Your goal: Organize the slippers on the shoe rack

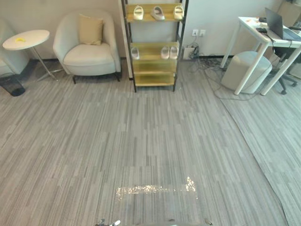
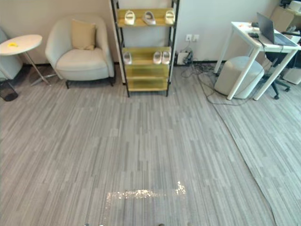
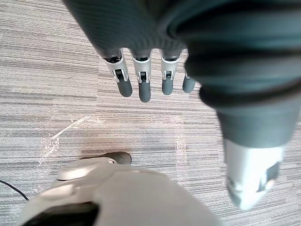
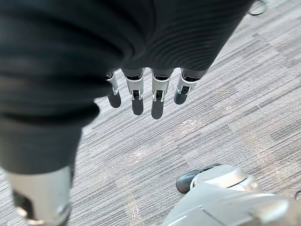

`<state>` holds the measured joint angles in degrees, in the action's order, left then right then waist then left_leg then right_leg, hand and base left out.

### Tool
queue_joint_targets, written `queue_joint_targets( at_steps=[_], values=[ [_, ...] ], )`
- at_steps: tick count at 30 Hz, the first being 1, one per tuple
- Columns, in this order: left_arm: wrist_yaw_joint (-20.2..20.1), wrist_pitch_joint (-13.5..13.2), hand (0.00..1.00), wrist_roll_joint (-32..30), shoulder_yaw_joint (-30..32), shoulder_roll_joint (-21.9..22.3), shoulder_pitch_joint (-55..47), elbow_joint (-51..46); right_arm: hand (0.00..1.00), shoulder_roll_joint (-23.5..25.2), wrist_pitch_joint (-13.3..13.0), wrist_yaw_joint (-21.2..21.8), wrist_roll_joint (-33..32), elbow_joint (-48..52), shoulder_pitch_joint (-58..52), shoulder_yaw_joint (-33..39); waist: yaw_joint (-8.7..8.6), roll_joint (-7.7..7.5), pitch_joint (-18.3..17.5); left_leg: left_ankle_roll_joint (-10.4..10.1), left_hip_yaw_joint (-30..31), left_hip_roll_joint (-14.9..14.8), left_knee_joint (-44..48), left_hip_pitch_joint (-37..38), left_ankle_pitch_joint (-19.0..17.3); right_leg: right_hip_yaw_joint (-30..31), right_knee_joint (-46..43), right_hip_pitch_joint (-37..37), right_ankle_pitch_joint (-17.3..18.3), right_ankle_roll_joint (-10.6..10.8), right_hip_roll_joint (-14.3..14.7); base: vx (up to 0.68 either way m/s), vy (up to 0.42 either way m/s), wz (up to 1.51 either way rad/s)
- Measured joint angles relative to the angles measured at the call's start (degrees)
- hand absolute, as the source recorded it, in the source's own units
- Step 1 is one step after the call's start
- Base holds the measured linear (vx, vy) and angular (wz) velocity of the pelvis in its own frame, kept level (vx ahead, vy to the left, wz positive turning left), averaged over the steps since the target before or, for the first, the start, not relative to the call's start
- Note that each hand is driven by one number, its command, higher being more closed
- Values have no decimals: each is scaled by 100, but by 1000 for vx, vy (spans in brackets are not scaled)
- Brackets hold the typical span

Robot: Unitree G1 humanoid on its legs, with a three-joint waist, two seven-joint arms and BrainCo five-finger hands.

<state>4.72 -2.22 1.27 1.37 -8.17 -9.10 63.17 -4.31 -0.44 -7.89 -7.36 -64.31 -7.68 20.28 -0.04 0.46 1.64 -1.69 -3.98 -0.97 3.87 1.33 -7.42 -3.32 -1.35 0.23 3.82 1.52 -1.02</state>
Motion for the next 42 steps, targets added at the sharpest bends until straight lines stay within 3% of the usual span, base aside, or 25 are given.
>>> queue_joint_targets(
  at_steps=[9, 26, 29, 32, 33, 34, 36, 39, 40, 42],
  values=[
    [6, -26, 0, -3, 3, 31, 287, 54, 0, 191, -5, 6, 68, -20, 522, 181, 1, 40, 244, -68, 127, 62, -131, 181, 61, -293, 355, 371, -97, 88, -64, 19, 7, 10],
    [13, -6, 0, -12, -1, 10, 321, 57, 0, 232, -1, 3, 276, -9, 631, 175, 3, 10, 421, -106, 155, -44, -600, 266, 328, -453, 577, 376, -213, -6, 49, -26, -14, 3],
    [14, -1, 0, -11, 1, -24, 426, 54, 0, 236, -2, 3, 274, 36, 652, 173, 0, -36, 514, -231, 139, -86, -319, 123, 189, -488, 548, 370, -172, -21, 66, 18, -14, 3],
    [14, -3, 0, -9, 109, -53, 521, 17, 0, 241, -4, -2, 267, 61, 662, 172, 8, -98, 651, -388, -40, -174, 683, -240, -172, -474, 315, 362, 31, -104, 77, 3, -19, -1],
    [15, -2, 0, -9, 233, -45, 506, -103, 0, 257, -3, -20, 257, 128, 636, 150, 20, -144, 704, -407, -263, -254, 1671, -621, -307, -408, 162, 364, 234, -110, 48, -13, -29, -10],
    [14, 0, 0, -9, 248, -45, 506, -126, 0, 260, -2, -25, 252, 152, 630, 145, 27, -146, 716, -405, -296, -267, 1801, -667, -308, -404, 146, 361, 260, -107, 44, -7, -42, -8],
    [23, -12, 0, 0, 441, 39, 484, -326, 0, 384, -15, -100, 228, 586, 503, 138, 49, -105, 771, -314, -716, -544, 3186, -1362, -528, -361, -148, 406, 449, -194, 43, 71, -13, -3],
    [44, -10, 0, 0, 438, 95, 480, -351, 0, 390, -13, -134, 224, 731, 446, 138, 59, 2, 757, -229, -974, -650, 2933, -1643, -691, -327, -152, 543, 574, -131, -3, 177, 94, -7],
    [46, -12, 0, -1, 444, 99, 481, -408, 0, 424, -14, -148, 224, 732, 452, 139, 100, -7, 753, -131, -1057, -563, 2318, -1810, -556, -263, -131, 593, 651, -34, -118, 218, 160, -14],
    [68, -20, 0, -2, 440, 128, 490, -404, 0, 417, -13, -148, 225, 720, 428, 140, 160, 24, 734, -132, -1008, -456, 1685, -1813, -286, -200, -132, 541, 786, 42, -191, 285, 245, -28]
  ],
)
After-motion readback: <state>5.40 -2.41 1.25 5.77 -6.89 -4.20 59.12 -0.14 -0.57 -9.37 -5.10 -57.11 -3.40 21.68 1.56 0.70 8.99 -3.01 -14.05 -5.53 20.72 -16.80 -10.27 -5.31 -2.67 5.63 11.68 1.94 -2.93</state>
